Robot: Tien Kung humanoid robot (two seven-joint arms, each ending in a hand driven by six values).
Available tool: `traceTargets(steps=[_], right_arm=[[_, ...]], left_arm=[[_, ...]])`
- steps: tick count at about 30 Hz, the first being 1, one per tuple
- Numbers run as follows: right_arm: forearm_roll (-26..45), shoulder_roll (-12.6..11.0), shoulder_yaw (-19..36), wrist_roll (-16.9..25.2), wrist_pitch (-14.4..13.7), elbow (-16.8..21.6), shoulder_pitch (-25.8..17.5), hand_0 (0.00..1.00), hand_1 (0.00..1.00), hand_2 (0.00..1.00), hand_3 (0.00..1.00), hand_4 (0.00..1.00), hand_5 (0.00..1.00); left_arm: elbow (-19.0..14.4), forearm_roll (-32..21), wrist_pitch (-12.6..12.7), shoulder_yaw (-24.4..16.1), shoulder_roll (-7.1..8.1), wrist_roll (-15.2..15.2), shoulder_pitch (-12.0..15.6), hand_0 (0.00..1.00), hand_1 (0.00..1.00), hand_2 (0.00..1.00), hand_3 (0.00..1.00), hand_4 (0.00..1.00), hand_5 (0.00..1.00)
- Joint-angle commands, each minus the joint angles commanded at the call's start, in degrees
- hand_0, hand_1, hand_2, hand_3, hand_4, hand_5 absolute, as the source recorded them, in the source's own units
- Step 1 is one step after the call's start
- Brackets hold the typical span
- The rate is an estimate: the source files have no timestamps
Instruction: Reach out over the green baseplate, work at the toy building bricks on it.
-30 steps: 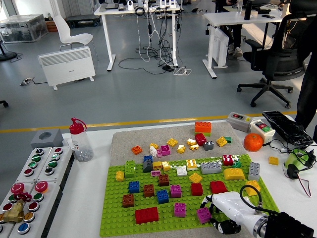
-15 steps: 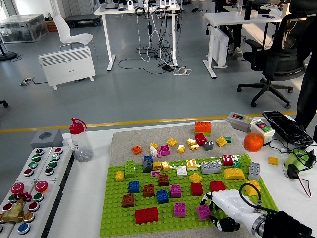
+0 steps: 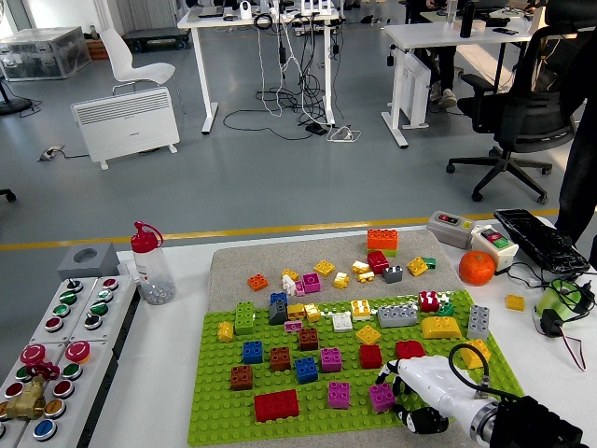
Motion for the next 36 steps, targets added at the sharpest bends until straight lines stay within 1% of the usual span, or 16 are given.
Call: traceTargets(steps=[17,18,23,24,29,30,35,36], right_arm=[[0.0,0.14,-0.52,-0.33,0.4,0.36,0.19,0.446,0.544,0.567,0.58,0.558,0.086],[-0.01,0.17,-0.56,-0.37,0.41,0.37,0.21,0.454,0.554,0.588,0.586,0.564,0.085],[-0.07,0.18,-0.69,-0.44,0.54,0.34,0.21,0.454,0.554,0.588,0.586,0.564,0.085],[-0.1,0.18,-0.72,-0.5,0.58,0.32,0.2,0.463,0.583,0.623,0.614,0.577,0.086],[-0.22,0.14,-0.75,-0.73,0.83,0.29,0.11,0.463,0.583,0.623,0.614,0.577,0.086],[-0.24,0.12,-0.76,-0.73,0.84,0.31,0.09,0.464,0.596,0.643,0.657,0.596,0.092],[-0.56,0.02,-0.8,-0.77,0.86,0.3,0.01,0.464,0.596,0.643,0.657,0.596,0.092],[-0.61,0.0,-0.82,-0.77,0.87,0.3,-0.01,0.473,0.604,0.683,0.673,0.628,0.108]], left_arm=[[0.0,-0.21,0.02,0.18,0.0,-0.02,-0.13,0.669,0.616,0.567,0.47,0.242,0.998],[0.0,-0.18,0.02,0.16,0.0,-0.01,-0.14,0.67,0.615,0.566,0.468,0.243,0.998],[0.0,-0.04,0.05,0.08,0.0,0.03,-0.1,0.67,0.615,0.566,0.468,0.243,0.998],[0.0,-0.01,0.05,0.07,0.0,0.04,-0.09,0.67,0.615,0.567,0.468,0.244,0.998],[0.0,0.15,0.07,0.0,0.0,0.1,-0.02,0.67,0.615,0.567,0.468,0.244,0.998],[0.0,0.17,0.08,0.01,0.0,0.11,-0.01,0.67,0.615,0.567,0.469,0.245,0.998],[0.0,0.38,0.09,-0.06,0.0,0.18,0.06,0.67,0.615,0.567,0.469,0.245,0.998],[0.0,0.4,0.09,-0.08,0.0,0.19,0.09,0.669,0.614,0.567,0.469,0.245,0.998]])
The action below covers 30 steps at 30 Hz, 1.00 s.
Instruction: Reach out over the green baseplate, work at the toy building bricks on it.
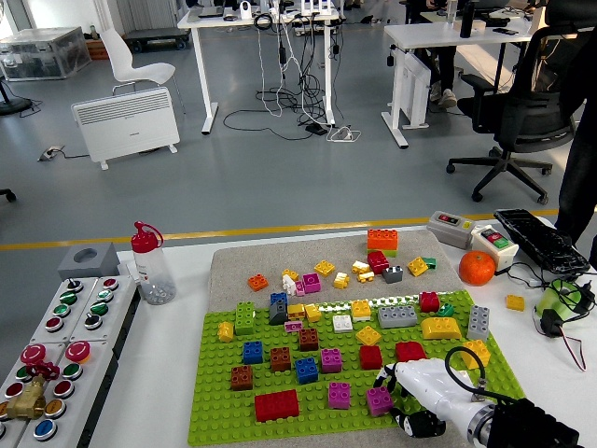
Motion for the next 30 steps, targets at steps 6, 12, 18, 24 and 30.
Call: traceTargets(steps=[6,12,18,24,30], right_arm=[[-0.12,0.0,-0.09,-0.04,0.11,-0.04,-0.09,0.471,0.607,0.722,0.691,0.657,0.127],[-0.28,0.1,-0.21,-0.33,-0.06,-0.11,-0.21,0.478,0.613,0.763,0.721,0.674,0.142],[-0.44,0.13,-0.06,-0.49,-0.46,-0.21,-0.25,0.48,0.616,0.782,0.73,0.686,0.162],[-0.59,0.07,0.4,-0.49,-1.05,-0.14,-0.27,0.48,0.617,0.787,0.733,0.683,0.153],[-0.69,-0.38,1.2,-0.25,-1.23,0.65,-0.53,0.481,0.619,0.788,0.736,0.695,0.163]], left_arm=[[0.0,0.18,0.0,-0.08,0.0,0.08,0.15,0.668,0.615,0.568,0.469,0.246,0.998],[0.0,0.25,0.0,-0.09,0.0,0.11,0.37,0.669,0.615,0.568,0.47,0.247,0.998],[0.0,0.05,-0.02,0.04,0.0,0.03,0.39,0.669,0.615,0.567,0.471,0.246,0.998],[0.0,-0.16,-0.03,0.1,0.0,-0.05,0.25,0.669,0.617,0.57,0.473,0.245,0.998],[0.0,-0.26,-0.05,0.06,0.0,-0.1,0.16,0.668,0.616,0.57,0.473,0.243,0.998]])
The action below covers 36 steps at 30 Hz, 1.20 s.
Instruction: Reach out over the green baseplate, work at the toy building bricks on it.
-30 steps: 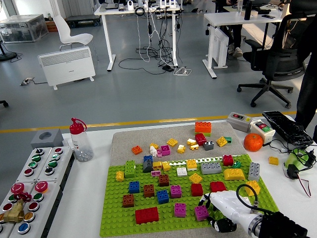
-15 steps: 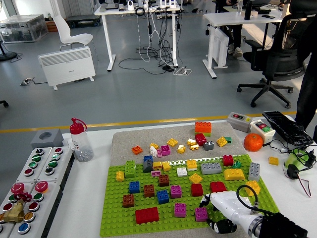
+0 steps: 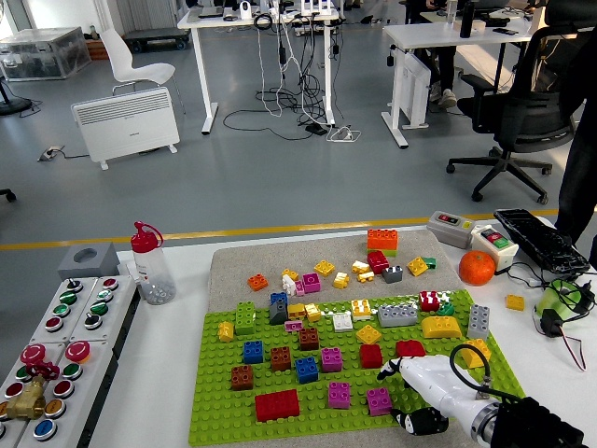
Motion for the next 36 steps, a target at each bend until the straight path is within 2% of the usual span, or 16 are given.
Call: traceTargets(steps=[8,15,17,18,23,24,29,30,35,36], right_arm=[[0.16,-0.76,0.6,-0.06,0.45,1.22,-0.45,0.481,0.619,0.791,0.737,0.72,0.185],[0.23,-1.87,2.02,0.07,0.02,3.83,-1.42,0.481,0.62,0.792,0.739,0.729,0.203],[0.45,-2.09,2.14,0.47,-0.83,4.63,-1.62,0.481,0.62,0.792,0.739,0.729,0.203],[0.71,-2.2,2.01,0.79,-1.7,4.99,-1.7,0.465,0.604,0.766,0.731,0.683,0.197],[3.02,-2.63,0.53,2.85,-6.03,5.28,-1.55,0.465,0.604,0.766,0.731,0.683,0.197],[3.43,-2.72,0.25,3.41,-6.92,5.24,-1.5,0.364,0.512,0.688,0.655,0.41,0.187],[5.95,-3.15,-0.79,7.01,-11.92,5.28,-1.27,0.364,0.512,0.688,0.655,0.41,0.187],[6.25,-3.2,-0.99,7.6,-12.84,5.3,-1.21,0.221,0.328,0.623,0.558,0.151,0.091],[7.26,-3.36,-1.51,9.61,-15.88,5.53,-1.21,0.221,0.328,0.623,0.558,0.151,0.091],[7.36,-3.38,-1.56,9.7,-16.05,5.58,-1.22,0.162,0.232,0.598,0.527,0.099,0.002]], left_arm=[[0.0,-0.01,-0.02,-0.07,0.0,-0.03,-0.1,0.668,0.617,0.571,0.474,0.241,0.998],[0.0,-0.04,-0.03,-0.18,0.0,-0.09,-0.2,0.668,0.617,0.571,0.474,0.24,0.998],[0.0,0.01,-0.04,-0.23,0.0,-0.08,-0.21,0.668,0.617,0.571,0.474,0.24,0.998],[0.0,0.02,-0.04,-0.25,0.0,-0.08,-0.21,0.668,0.617,0.571,0.474,0.241,0.998],[0.0,0.15,-0.06,-0.28,0.0,-0.02,-0.22,0.668,0.617,0.571,0.474,0.241,0.998],[0.0,0.17,-0.07,-0.27,0.0,0.0,-0.23,0.668,0.617,0.57,0.474,0.24,0.998],[0.0,0.09,-0.09,-0.17,0.0,0.01,-0.25,0.668,0.617,0.57,0.474,0.24,0.998],[0.0,0.11,-0.09,-0.14,0.0,0.02,-0.27,0.668,0.617,0.57,0.474,0.24,0.998],[0.0,0.13,-0.08,-0.08,0.0,0.01,-0.34,0.668,0.617,0.57,0.474,0.24,0.998],[0.0,0.13,-0.08,-0.08,0.0,0.01,-0.35,0.668,0.615,0.568,0.473,0.239,0.998]])
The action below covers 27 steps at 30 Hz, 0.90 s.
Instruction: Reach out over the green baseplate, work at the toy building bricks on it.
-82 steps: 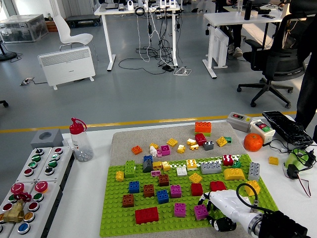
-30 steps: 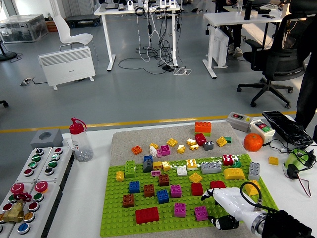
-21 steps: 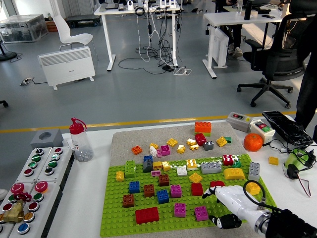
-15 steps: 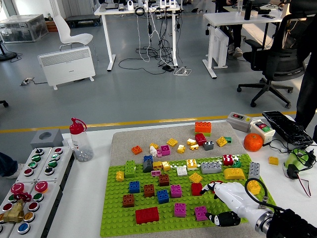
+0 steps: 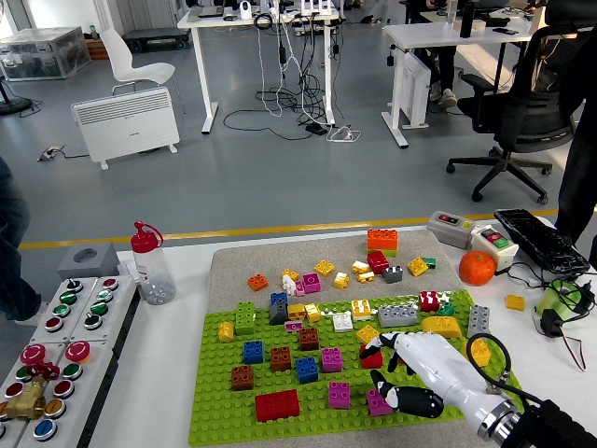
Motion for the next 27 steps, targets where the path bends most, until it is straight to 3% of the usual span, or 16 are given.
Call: traceTargets(steps=[13,27], right_arm=[[0.8,0.26,-2.1,-2.95,4.34,-0.95,0.53,0.155,0.218,0.595,0.518,0.113,0.002],[0.55,0.88,-3.42,-5.18,5.01,-2.39,0.65,0.163,0.224,0.588,0.515,0.105,0.002]], left_arm=[[0.0,0.53,0.07,-0.2,0.0,0.21,0.23,0.668,0.614,0.565,0.471,0.239,0.998],[0.0,0.66,0.06,-0.14,0.0,0.24,0.57,0.668,0.613,0.565,0.47,0.239,0.998]])
